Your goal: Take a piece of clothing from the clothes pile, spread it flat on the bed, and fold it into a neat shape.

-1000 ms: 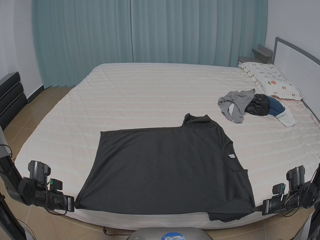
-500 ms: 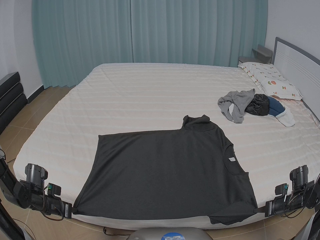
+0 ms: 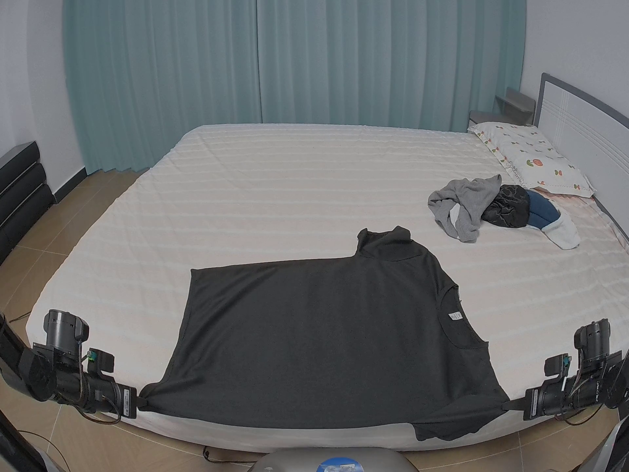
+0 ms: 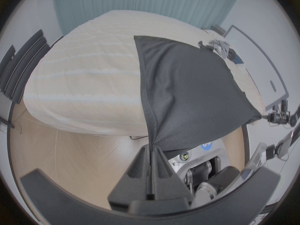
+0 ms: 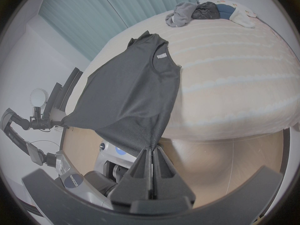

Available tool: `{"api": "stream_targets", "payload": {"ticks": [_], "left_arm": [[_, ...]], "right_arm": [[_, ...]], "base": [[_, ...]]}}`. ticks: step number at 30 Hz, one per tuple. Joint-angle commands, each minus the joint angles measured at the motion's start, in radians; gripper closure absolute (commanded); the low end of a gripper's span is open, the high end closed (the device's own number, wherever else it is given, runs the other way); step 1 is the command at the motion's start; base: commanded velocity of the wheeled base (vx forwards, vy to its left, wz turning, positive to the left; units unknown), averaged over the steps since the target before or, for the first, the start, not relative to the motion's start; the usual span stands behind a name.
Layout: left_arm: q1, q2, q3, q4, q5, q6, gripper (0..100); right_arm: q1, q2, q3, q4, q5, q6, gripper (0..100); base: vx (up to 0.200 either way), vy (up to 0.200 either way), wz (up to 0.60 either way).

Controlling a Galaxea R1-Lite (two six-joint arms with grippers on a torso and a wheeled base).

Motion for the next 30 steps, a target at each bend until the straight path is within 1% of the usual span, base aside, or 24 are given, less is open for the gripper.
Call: {"api": "stream_targets", "payload": {"ticks": [1,2,3,4,5,6,9,12,15,17,19,20,22,25,30], "left_arm": [[-0.013,0.004,-0.078,-0.007,0.001,-0.09,100],[-0.022,0.009,-0.106,-0.007,0.002,-0.136,100],[-0.027,0.012,-0.115,-0.007,0.002,-0.156,100],[-0.045,0.012,-0.144,-0.007,0.004,-0.222,100],[-0.047,0.012,-0.147,-0.007,0.004,-0.229,100],[-0.062,0.013,-0.176,-0.007,0.004,-0.285,100],[-0.082,0.036,-0.222,-0.007,0.004,-0.348,100],[-0.091,0.061,-0.251,-0.004,0.005,-0.38,100],[-0.094,0.079,-0.274,-0.001,0.007,-0.397,100],[-0.093,0.092,-0.291,0.001,0.025,-0.4,100],[-0.094,0.093,-0.296,-0.001,0.034,-0.4,100],[-0.094,0.095,-0.305,-0.001,0.054,-0.401,100],[-0.1,0.087,-0.307,0.001,0.063,-0.401,100],[-0.106,0.079,-0.307,0.004,0.065,-0.401,100],[-0.105,0.046,-0.31,0.005,0.065,-0.403,100]], "right_arm": [[0.001,-0.02,-0.071,0.008,-0.006,0.005,100],[0.0,-0.019,-0.098,0.012,-0.019,0.005,100],[0.001,-0.017,-0.109,0.014,-0.025,0.007,100],[0.001,-0.013,-0.149,0.023,-0.051,0.013,100],[0.001,-0.013,-0.154,0.025,-0.052,0.016,100],[0.012,-0.008,-0.198,0.041,-0.08,0.044,100],[0.035,-0.002,-0.279,0.08,-0.111,0.099,100],[0.044,0.009,-0.33,0.117,-0.123,0.114,100],[0.044,0.015,-0.364,0.147,-0.121,0.116,100],[0.044,0.029,-0.391,0.166,-0.121,0.119,100],[0.044,0.035,-0.399,0.166,-0.121,0.119,100],[0.044,0.049,-0.41,0.166,-0.121,0.126,100],[0.044,0.055,-0.42,0.166,-0.121,0.148,100],[0.044,0.05,-0.433,0.167,-0.121,0.173,100],[0.047,0.055,-0.431,0.167,-0.121,0.174,100]], "base": [[0.0,0.0,0.0],[0.0,0.0,0.0],[0.0,0.0,0.0],[0.0,0.0,0.0],[0.0,0.0,0.0],[0.0,0.0,0.0],[0.0,0.0,0.0],[0.0,0.0,0.0],[0.0,0.0,0.0],[0.0,0.0,0.0],[0.0,0.0,0.0],[0.0,0.0,0.0],[0.0,0.0,0.0],[0.0,0.0,0.0],[0.0,0.0,0.0]]}}
